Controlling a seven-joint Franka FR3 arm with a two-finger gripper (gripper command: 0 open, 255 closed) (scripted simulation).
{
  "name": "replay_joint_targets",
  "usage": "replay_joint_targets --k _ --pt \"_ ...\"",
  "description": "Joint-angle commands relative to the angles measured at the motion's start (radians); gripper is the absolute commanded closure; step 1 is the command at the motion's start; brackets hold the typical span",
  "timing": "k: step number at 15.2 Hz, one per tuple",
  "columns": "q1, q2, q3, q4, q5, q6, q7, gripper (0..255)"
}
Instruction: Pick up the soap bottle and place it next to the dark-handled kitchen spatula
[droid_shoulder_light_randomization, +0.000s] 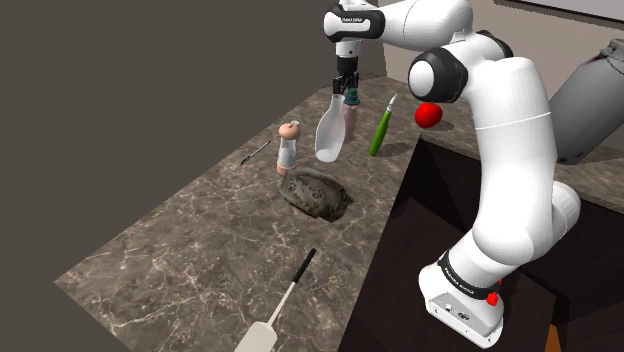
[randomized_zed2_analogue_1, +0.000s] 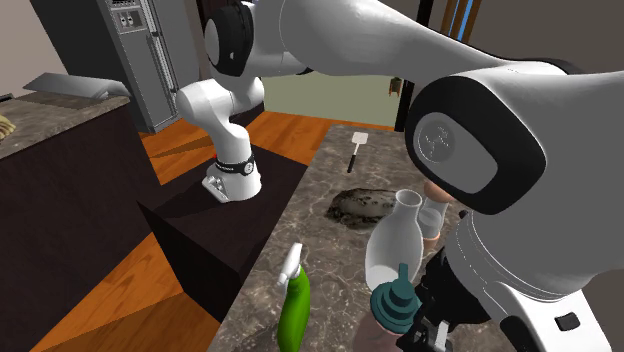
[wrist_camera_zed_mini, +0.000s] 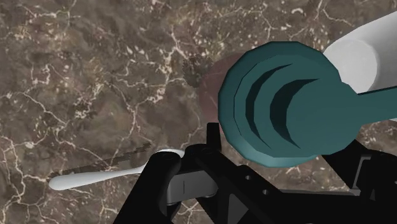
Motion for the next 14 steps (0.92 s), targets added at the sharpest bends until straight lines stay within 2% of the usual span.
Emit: replay_joint_targets --k 1,7,14 --pt "0.000 0.000 0.000 0.000 0.000 0.000 0.000 255" --pt "0.000 0.000 0.000 -0.001 0.000 0.000 0.000 255" --pt "-0.009 0.006 0.000 0.106 0.000 -0.099 0.000 255"
